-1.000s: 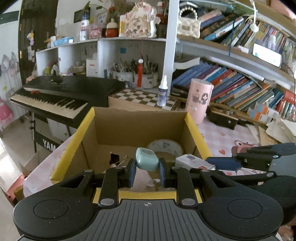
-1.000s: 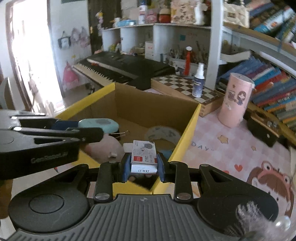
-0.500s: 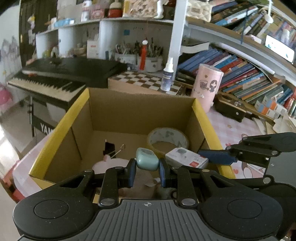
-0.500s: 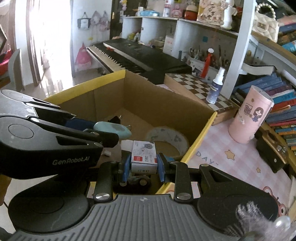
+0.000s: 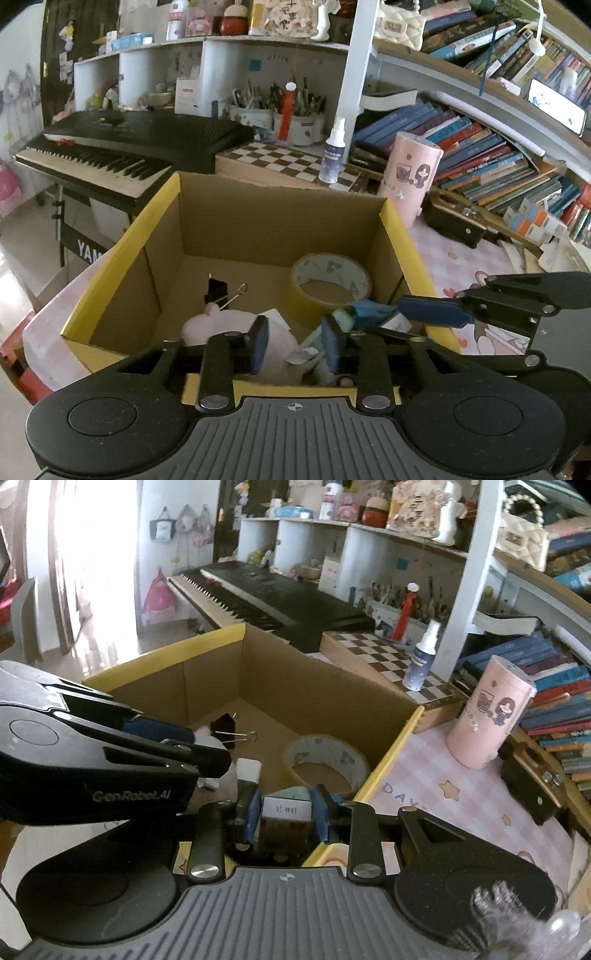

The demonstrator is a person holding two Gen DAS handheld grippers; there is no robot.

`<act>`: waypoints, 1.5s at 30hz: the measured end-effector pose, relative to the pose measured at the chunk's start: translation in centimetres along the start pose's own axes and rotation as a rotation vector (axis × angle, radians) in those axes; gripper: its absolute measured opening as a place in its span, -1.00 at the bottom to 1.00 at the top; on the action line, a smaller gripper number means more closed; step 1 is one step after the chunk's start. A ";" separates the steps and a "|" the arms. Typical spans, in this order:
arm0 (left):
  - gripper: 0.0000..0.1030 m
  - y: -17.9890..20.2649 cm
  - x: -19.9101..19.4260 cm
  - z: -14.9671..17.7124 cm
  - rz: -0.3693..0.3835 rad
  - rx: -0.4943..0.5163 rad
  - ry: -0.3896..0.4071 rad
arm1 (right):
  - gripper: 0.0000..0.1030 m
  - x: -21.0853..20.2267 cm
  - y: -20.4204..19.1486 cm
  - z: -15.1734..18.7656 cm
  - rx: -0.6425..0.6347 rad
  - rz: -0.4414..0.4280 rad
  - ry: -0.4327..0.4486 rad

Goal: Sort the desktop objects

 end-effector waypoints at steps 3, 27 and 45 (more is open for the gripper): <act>-0.25 -0.2 -0.9 0.2 0.002 0.004 0.014 | -0.46 -0.9 -0.3 0.2 0.017 0.024 0.021; 0.67 -1.0 -9.2 3.7 -0.022 0.098 0.155 | -0.20 -9.8 -2.5 5.0 0.355 0.268 0.101; 0.77 -0.6 -12.5 7.6 0.020 0.170 0.145 | 0.13 -15.3 -5.9 10.0 0.520 0.414 0.066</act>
Point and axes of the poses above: each gripper's, at about its wrist camera, not at the fingertips, and x roughly the way its jaws point, y to its right, z to its underside, the point moved 4 cm from there along x, roughly the way its jaws point, and after that the axes turned 7 degrees about -x, right-handed, at the moved point
